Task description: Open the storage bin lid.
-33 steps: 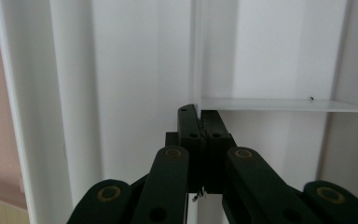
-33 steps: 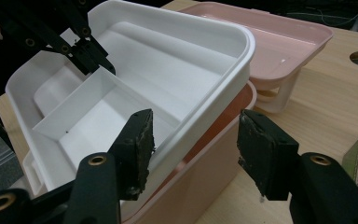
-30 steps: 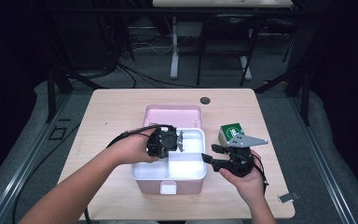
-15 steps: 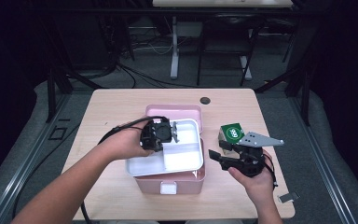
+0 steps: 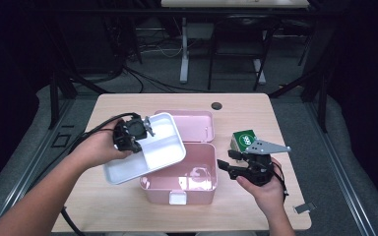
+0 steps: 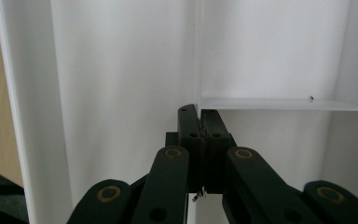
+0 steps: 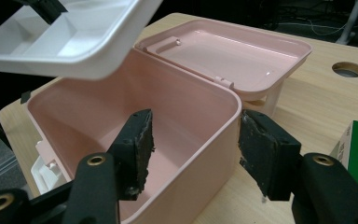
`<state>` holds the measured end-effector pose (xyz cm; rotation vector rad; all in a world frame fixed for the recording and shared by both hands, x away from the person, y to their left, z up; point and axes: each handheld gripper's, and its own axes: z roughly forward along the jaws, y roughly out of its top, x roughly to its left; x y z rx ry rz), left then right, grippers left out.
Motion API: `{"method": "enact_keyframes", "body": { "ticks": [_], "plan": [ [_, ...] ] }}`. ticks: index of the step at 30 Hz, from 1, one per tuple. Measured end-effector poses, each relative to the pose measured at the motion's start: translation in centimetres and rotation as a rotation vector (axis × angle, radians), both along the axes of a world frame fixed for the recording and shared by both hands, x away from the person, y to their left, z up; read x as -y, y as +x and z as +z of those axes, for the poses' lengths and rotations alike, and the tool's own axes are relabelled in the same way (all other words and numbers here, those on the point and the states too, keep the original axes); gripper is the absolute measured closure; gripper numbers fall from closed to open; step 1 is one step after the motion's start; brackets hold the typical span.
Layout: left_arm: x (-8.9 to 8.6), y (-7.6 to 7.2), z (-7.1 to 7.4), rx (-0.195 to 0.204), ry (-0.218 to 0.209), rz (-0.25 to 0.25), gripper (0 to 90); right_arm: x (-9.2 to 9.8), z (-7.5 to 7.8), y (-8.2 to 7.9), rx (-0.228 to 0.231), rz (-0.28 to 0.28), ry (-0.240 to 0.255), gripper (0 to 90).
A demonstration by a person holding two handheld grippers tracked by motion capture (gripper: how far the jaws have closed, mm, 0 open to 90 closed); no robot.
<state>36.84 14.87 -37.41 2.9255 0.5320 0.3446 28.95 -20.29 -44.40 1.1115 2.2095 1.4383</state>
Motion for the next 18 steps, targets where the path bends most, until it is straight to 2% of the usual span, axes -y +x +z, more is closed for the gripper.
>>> {"method": "enact_keyframes", "body": {
  "ticks": [1,2,5,7,8,9,10,11,12,18],
  "plan": [
    [0.0,0.0,0.0,0.0,0.0,0.0,89.4,-0.1,0.0,0.0,-0.002,-0.006,-0.006,44.5],
    [-1.2,0.1,0.0,0.004,-0.02,0.048,89.4,-0.1,-0.1,0.0,-0.003,-0.006,-0.007,44.5],
    [-3.1,0.2,-0.1,-0.002,-0.044,0.112,89.4,-0.1,-0.2,0.1,-0.007,-0.006,-0.006,44.5],
    [-3.8,0.2,0.0,-0.004,-0.047,0.13,89.4,-0.1,-0.2,0.1,-0.009,-0.006,-0.008,44.5],
    [-5.2,0.2,-0.1,-0.014,-0.066,0.176,89.4,-0.1,-0.3,0.1,-0.01,-0.008,-0.006,44.5],
    [-5.2,0.2,-0.1,-0.014,-0.066,0.176,89.4,-0.1,-0.3,0.1,-0.01,-0.008,-0.006,44.5],
    [-6.6,0.3,-0.1,-0.02,-0.082,0.227,89.4,-0.1,-0.3,0.2,-0.012,-0.007,-0.007,44.5],
    [-6.6,0.3,-0.1,-0.02,-0.082,0.227,89.4,-0.1,-0.4,0.2,-0.012,-0.007,-0.007,44.5],
    [-7.8,0.4,-0.5,-0.028,-0.103,0.28,89.4,-0.1,-0.4,0.2,-0.016,-0.008,-0.005,44.5],
    [-10.5,0.8,-2.5,-0.063,-0.132,0.387,89.4,-0.1,-0.5,0.3,-0.016,-0.01,-0.012,44.5]
  ]
}}
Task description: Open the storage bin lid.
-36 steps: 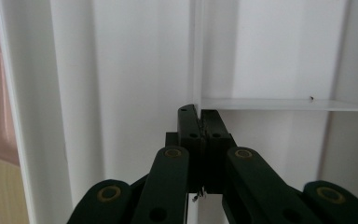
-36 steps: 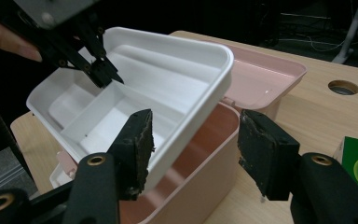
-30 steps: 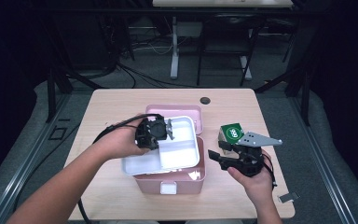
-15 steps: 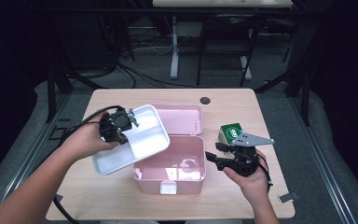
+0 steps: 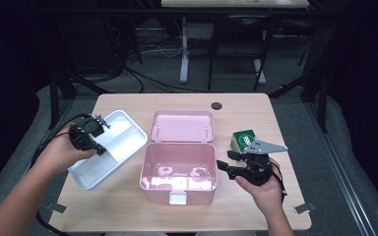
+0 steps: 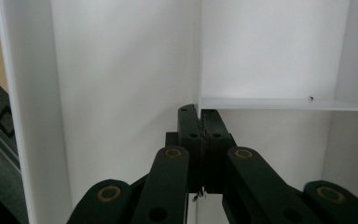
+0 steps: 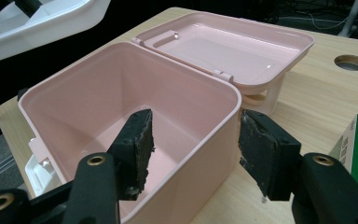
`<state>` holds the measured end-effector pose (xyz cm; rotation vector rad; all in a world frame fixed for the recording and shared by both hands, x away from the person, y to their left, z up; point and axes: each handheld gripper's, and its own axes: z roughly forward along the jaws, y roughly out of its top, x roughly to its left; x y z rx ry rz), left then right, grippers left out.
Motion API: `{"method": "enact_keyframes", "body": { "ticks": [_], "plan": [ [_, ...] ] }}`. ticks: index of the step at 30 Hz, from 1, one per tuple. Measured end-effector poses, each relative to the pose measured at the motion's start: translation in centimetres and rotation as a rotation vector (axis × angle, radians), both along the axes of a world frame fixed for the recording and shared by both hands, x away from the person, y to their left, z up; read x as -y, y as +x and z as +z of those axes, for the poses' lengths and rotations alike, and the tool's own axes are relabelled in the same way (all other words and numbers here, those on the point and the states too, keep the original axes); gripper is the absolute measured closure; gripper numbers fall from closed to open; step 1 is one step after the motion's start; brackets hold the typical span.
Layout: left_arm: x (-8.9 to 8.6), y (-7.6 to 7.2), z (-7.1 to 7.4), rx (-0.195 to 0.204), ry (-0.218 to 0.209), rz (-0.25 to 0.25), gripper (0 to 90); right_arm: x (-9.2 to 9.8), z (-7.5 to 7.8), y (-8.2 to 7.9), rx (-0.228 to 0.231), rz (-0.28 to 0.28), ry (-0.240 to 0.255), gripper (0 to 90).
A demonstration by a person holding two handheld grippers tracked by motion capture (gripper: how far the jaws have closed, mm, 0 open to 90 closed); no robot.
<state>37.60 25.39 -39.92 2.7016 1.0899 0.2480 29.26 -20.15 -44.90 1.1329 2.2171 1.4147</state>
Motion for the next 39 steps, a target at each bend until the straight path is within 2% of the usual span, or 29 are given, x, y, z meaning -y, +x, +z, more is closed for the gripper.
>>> {"method": "enact_keyframes", "body": {
  "ticks": [2,3,4,5,6,7,9,10,11,13,14,18,19,20,21,22,26,39],
  "plan": [
    [-0.6,0.2,-0.9,-0.01,0.002,0.019,89.4,0.0,0.0,0.0,-0.002,0.002,0.005,44.5],
    [-0.6,0.2,-0.9,-0.01,0.002,0.019,89.4,0.0,0.0,0.0,-0.002,0.002,0.005,44.5],
    [-1.0,0.4,-1.9,-0.025,0.01,0.034,89.4,0.0,-0.1,0.1,0.004,-0.005,0.001,44.5],
    [-1.0,0.4,-1.9,-0.025,0.01,0.034,89.4,0.0,-0.1,0.1,0.004,-0.005,0.001,44.5],
    [-1.3,0.6,-3.1,-0.045,0.008,0.05,89.3,-0.1,-0.1,0.1,0.0,-0.007,0.001,44.5],
    [-1.3,0.6,-3.1,-0.045,0.008,0.05,89.3,-0.1,-0.1,0.1,0.0,-0.007,0.001,44.5],
    [-1.5,0.7,-4.3,-0.055,0.015,0.066,89.3,0.0,-0.2,0.1,-0.001,-0.007,-0.001,44.5],
    [-1.7,0.7,-5.6,-0.065,0.024,0.077,89.3,0.0,-0.2,0.2,-0.003,-0.007,0.0,44.5],
    [-1.7,0.7,-5.6,-0.065,0.024,0.077,89.4,0.0,-0.2,0.2,-0.003,-0.007,0.0,44.5],
    [-2.0,0.8,-6.7,-0.08,0.021,0.086,89.4,0.0,-0.3,0.2,-0.007,-0.001,0.0,44.5],
    [-2.2,0.8,-7.8,-0.094,0.012,0.098,89.4,0.0,-0.3,0.2,-0.011,-0.002,0.002,44.5],
    [-2.4,0.9,-9.5,-0.115,0.019,0.106,89.3,-0.1,-0.3,0.2,-0.005,-0.01,-0.001,44.4],
    [-2.4,0.9,-9.5,-0.115,0.019,0.106,89.4,-0.1,-0.3,0.2,-0.005,-0.01,-0.001,44.4],
    [-2.4,1.0,-10.2,-0.119,0.022,0.108,89.4,-0.1,-0.4,0.2,-0.005,-0.01,-0.002,44.4],
    [-2.4,1.0,-10.2,-0.119,0.022,0.108,89.4,0.0,-0.3,0.2,-0.01,-0.008,-0.005,44.4],
    [-2.3,1.0,-10.9,-0.118,0.034,0.112,89.3,0.0,-0.4,0.2,-0.007,-0.011,-0.003,44.4],
    [-2.3,1.2,-12.1,-0.13,0.04,0.118,89.3,0.0,-0.4,0.3,-0.012,-0.004,-0.002,44.4],
    [-2.4,1.5,-13.7,-0.146,0.044,0.127,89.2,0.0,-0.5,0.3,-0.016,-0.006,-0.003,44.5]
  ]
}}
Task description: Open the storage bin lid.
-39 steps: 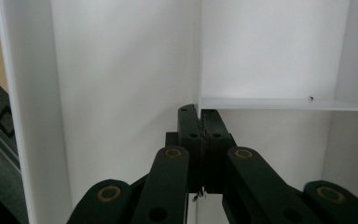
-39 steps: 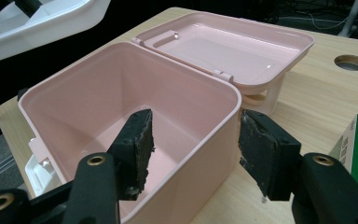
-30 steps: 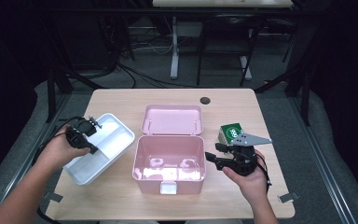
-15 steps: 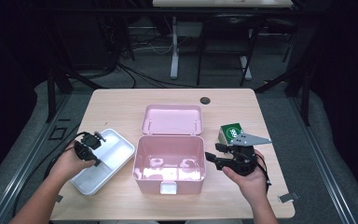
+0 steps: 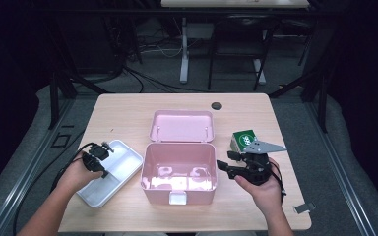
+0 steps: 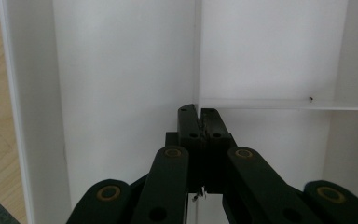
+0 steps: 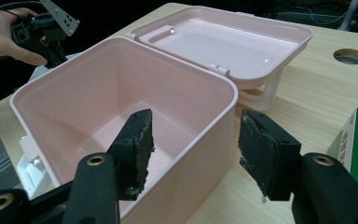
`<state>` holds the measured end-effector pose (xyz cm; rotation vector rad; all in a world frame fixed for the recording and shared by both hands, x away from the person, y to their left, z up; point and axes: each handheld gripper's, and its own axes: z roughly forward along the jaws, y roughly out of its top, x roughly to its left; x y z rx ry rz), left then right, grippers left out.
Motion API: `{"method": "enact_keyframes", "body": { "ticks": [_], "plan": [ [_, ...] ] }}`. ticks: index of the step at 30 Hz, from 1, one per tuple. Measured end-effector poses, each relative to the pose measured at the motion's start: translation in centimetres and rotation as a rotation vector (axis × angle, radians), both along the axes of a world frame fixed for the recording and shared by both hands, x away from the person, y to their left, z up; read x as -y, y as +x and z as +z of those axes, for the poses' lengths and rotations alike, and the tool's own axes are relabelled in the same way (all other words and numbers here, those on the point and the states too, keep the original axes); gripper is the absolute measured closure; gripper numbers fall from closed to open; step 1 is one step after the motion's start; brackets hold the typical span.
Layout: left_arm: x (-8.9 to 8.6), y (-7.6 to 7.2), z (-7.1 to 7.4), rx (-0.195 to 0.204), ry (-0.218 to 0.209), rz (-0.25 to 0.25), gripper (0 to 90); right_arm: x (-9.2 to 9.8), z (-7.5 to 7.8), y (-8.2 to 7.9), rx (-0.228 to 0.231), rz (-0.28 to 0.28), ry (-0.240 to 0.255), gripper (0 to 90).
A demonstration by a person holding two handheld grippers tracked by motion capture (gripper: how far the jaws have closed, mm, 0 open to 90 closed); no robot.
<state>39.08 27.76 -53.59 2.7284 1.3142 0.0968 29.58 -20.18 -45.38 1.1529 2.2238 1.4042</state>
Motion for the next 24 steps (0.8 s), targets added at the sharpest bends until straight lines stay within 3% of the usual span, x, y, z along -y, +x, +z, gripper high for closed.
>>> {"method": "enact_keyframes", "body": {
  "ticks": [5,8,11,12,13,14,18,19,21,24],
  "plan": [
    [-0.1,-0.2,-0.5,0.015,0.02,-0.015,88.3,-0.1,0.0,0.1,0.0,0.0,-0.011,44.7],
    [-0.2,-0.5,-0.1,0.035,0.011,-0.011,85.0,-0.1,0.0,0.2,-0.002,0.005,-0.013,44.7],
    [-0.5,-1.2,1.8,0.11,0.001,-0.006,79.9,-0.2,0.2,0.4,0.002,0.006,-0.019,44.3],
    [-0.5,-1.2,1.8,0.11,0.001,-0.006,76.9,-0.2,0.3,0.5,0.003,-0.001,-0.028,44.3],
    [-0.5,-1.7,2.8,0.163,-0.05,0.0,73.4,-0.2,0.3,0.5,0.004,-0.003,-0.033,44.1],
    [-0.5,-2.0,3.3,0.192,-0.083,0.001,71.2,-0.2,0.4,0.6,0.0,-0.001,-0.044,44.0],
    [-0.1,-3.2,4.7,0.261,-0.18,-0.011,64.3,0.2,0.6,1.2,-0.007,-0.012,-0.093,43.4],
    [-0.1,-3.2,4.7,0.261,-0.18,-0.011,63.5,0.2,0.6,1.2,-0.007,-0.012,-0.093,43.4],
    [0.6,-4.1,5.6,0.313,-0.255,-0.015,62.3,0.9,0.5,1.9,-0.024,-0.047,-0.151,42.6],
    [1.4,-4.5,5.8,0.337,-0.281,-0.026,60.1,1.6,0.3,2.6,-0.044,-0.075,-0.173,41.1]
  ]
}}
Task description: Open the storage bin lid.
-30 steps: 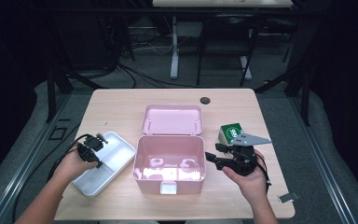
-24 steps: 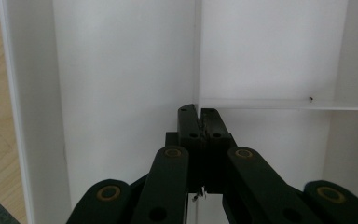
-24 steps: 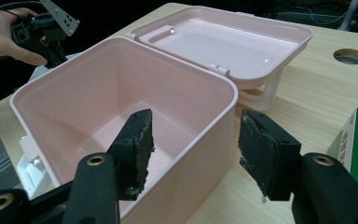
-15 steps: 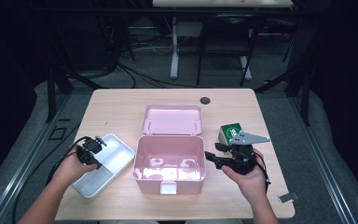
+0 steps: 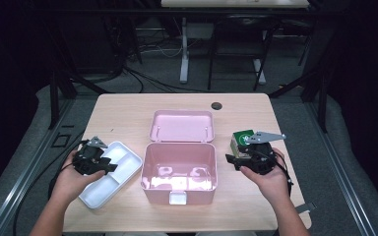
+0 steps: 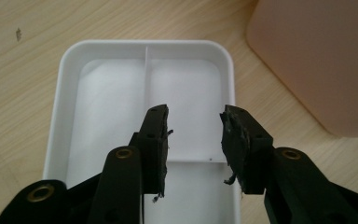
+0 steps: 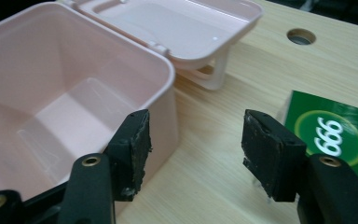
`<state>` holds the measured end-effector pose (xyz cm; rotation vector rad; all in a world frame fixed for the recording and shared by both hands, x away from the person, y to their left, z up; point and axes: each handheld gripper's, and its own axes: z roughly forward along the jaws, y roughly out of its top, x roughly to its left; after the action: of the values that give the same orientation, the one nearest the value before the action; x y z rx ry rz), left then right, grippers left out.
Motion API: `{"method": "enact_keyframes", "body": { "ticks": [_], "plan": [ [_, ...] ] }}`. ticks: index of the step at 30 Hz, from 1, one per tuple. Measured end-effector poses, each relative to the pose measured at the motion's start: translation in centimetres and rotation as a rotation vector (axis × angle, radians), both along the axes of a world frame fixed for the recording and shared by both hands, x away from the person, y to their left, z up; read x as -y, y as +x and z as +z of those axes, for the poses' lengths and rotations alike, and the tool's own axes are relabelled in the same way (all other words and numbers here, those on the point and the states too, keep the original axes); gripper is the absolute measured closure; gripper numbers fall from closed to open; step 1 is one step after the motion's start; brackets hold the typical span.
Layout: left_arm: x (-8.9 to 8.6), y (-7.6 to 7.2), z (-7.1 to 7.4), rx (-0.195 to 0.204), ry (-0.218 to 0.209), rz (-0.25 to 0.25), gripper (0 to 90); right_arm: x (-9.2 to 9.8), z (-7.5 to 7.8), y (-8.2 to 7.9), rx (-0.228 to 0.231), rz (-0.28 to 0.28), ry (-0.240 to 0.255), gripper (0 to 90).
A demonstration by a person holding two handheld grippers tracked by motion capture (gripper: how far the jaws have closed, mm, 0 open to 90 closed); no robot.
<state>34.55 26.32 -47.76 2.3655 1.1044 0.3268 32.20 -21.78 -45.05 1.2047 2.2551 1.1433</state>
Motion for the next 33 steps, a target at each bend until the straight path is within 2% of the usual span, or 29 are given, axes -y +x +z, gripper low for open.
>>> {"method": "enact_keyframes", "body": {
  "ticks": [1,2,4,6,7,10,12,14,19,22,23,29,31,33],
  "plan": [
    [0.3,-0.1,0.0,0.011,0.009,-0.002,59.7,0.2,0.0,0.2,0.001,-0.028,-0.027,40.6],
    [0.5,-0.1,0.0,0.015,0.016,-0.004,59.7,0.4,-0.1,0.4,-0.006,-0.012,-0.004,40.0],
    [0.7,-0.2,-0.1,0.018,0.02,-0.006,59.6,0.6,-0.1,0.6,-0.016,-0.015,-0.015,39.6],
    [0.9,-0.3,-0.1,0.025,0.008,0.0,59.0,0.9,-0.3,1.0,-0.021,-0.031,-0.022,38.1],
    [1.0,-0.3,-0.1,0.024,-0.007,-0.002,59.0,1.2,-0.5,1.5,-0.034,-0.051,-0.046,37.0],
    [1.0,-0.7,0.3,0.036,-0.016,-0.003,58.9,1.4,-0.9,2.0,-0.053,-0.053,-0.054,36.3],
    [1.0,-0.9,0.4,0.042,-0.02,-0.004,59.0,1.5,-1.1,2.3,-0.059,-0.072,-0.082,36.3],
    [1.1,-1.3,0.6,0.061,0.001,-0.012,59.2,1.5,-1.3,2.7,-0.07,-0.078,-0.093,36.1],
    [1.0,-1.6,0.4,0.061,-0.022,-0.004,59.1,1.5,-1.9,3.8,-0.094,-0.097,-0.147,34.1],
    [0.8,-1.6,0.3,0.065,-0.013,-0.004,57.0,1.7,-2.0,4.3,-0.105,-0.099,-0.152,34.0],
    [0.8,-1.7,0.4,0.069,-0.014,0.001,55.8,1.7,-2.2,4.8,-0.108,-0.117,-0.175,33.5],
    [0.7,-2.0,0.7,0.085,-0.024,-0.001,54.7,1.8,-2.5,6.0,-0.121,-0.147,-0.21,32.5],
    [0.7,-2.1,0.7,0.066,-0.013,-0.011,55.3,1.7,-2.6,6.3,-0.111,-0.166,-0.219,31.8],
    [0.6,-2.1,0.6,0.065,-0.015,-0.009,55.7,1.8,-2.6,6.6,-0.133,-0.158,-0.224,30.3]
  ]
}}
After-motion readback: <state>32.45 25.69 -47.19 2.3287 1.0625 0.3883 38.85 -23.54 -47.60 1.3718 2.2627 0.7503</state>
